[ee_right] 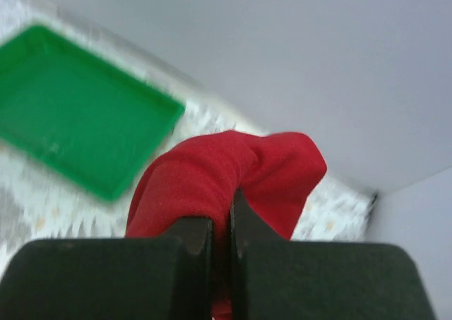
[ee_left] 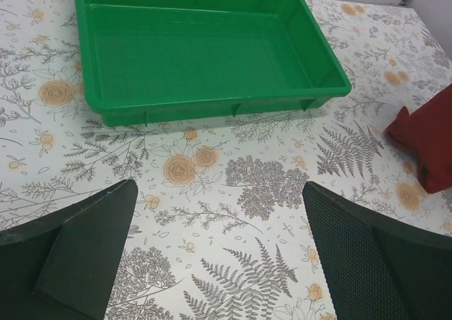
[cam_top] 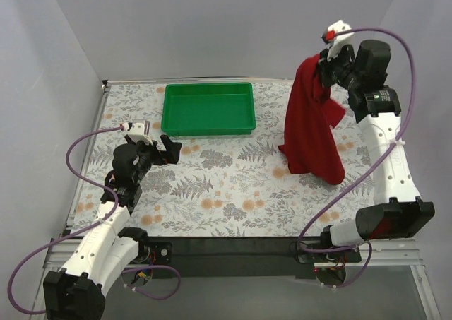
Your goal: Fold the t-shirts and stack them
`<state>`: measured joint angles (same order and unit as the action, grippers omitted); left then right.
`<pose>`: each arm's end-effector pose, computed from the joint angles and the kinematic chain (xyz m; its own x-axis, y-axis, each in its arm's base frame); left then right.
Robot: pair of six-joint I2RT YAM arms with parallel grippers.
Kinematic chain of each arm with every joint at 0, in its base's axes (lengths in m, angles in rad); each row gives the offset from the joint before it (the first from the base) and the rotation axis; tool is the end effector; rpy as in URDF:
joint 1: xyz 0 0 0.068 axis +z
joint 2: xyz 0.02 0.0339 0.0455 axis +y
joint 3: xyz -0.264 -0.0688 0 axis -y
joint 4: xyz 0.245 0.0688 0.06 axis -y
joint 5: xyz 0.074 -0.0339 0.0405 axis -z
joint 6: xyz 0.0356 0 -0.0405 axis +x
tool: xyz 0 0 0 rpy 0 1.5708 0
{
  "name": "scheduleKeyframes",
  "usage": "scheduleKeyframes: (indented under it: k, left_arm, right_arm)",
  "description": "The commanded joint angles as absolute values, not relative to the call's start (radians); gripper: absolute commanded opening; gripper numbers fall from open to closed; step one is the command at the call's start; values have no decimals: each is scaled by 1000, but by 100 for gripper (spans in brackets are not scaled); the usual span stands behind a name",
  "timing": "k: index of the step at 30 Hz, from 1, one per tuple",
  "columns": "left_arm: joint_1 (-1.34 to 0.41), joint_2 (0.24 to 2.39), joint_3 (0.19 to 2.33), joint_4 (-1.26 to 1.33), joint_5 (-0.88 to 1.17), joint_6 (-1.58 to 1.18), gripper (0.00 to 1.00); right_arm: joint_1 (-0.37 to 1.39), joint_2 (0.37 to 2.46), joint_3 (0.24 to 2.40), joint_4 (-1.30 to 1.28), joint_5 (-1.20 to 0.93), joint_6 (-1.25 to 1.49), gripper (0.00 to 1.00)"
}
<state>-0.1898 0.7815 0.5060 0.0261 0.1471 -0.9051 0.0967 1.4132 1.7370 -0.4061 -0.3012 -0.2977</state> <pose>0.1861 -0.0411 0.2636 -0.4062 -0.7142 -0.5700 0.0108 0.6200 -0.7845 0.2970 0.0394 0.5002 0.0351 -0.2780 -0.9599 -0.3935 0.8791 -0.2690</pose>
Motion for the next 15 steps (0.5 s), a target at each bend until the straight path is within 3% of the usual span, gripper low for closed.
scheduleKeyframes:
  k: [1,7,11,14,15]
  left_arm:
    - [-193,761,546,21,164,-902,98]
    - [-195,756,548,23,178,-904,98]
    - [-196,756,548,26,189,-908,98]
    - [-199,759,548,26,193,-908,98]
    - [-201,759,548,26,193,-908,98]
  right_arm:
    - [49,1352,1619,-382,-434,-357,1]
    - [-24,1266,1283,-342,-469,-413,1]
    - [-48,1226,1092,-311,-486,-434,9]
    - [-51,1242,1003,-313,-457,-437,25]
    - [-61,1244,990,-311,-451,-431,46]
